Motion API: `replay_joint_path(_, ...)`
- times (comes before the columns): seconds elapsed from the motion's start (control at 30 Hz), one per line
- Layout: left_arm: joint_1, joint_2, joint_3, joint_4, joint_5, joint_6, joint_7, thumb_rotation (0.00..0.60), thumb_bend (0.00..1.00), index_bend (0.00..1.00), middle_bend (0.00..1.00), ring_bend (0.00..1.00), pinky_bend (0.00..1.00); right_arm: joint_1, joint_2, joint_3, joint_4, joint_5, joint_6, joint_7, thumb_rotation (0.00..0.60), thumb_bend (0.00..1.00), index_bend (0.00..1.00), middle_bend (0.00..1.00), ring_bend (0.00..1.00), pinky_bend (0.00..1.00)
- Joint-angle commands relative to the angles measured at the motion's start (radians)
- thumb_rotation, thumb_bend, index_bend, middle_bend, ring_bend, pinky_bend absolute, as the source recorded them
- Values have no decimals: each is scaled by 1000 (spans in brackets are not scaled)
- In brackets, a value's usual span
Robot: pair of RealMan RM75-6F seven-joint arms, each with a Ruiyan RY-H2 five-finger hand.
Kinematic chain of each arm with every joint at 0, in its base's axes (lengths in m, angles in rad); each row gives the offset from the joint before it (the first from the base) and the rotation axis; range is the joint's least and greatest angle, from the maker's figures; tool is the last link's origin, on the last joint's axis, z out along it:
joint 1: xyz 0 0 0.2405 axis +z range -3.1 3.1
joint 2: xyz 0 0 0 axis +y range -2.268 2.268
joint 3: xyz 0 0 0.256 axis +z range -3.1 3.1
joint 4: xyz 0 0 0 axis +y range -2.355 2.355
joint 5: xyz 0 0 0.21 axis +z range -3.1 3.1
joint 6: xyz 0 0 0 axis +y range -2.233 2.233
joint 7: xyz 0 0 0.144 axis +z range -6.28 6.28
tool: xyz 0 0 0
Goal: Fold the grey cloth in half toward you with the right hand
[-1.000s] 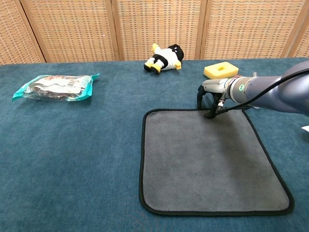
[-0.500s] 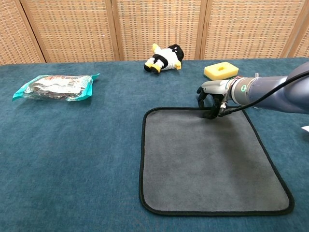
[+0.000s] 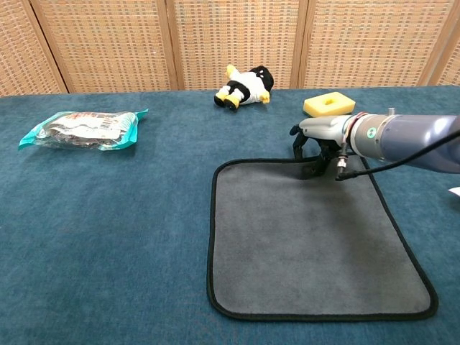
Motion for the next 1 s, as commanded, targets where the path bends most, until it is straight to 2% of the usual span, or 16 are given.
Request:
replay_joint_path(0.03,1,1,3,-2,7,3,-2,600,225,0,0,0,0,-28,37,-17,-79,-57,53,3,600,600,639,0,0,0)
replay_joint_path(0.2,6,7,13,-5,31,15,-13,600,225,0,0,0,0,-71,96,-54,-215,-141,140,-15,600,601,641,0,0,0)
replay_joint_path(0.53,16,18,34,-8,79,39,-34,600,225,0,0,0,0,-163,164,-145,-409,-294,267,-33,600,601,641,0,0,0)
replay_joint_path(0.8,25,24,45,-10,108,61,-47,600,226,0,0,0,0,-224,186,-212,-507,-417,343,-53,600,600,641,0,0,0)
replay_joint_path(1.0,29,23,51,-11,121,71,-44,600,226,0,0,0,0,-253,185,-257,-527,-477,363,-93,600,601,641,0,0,0)
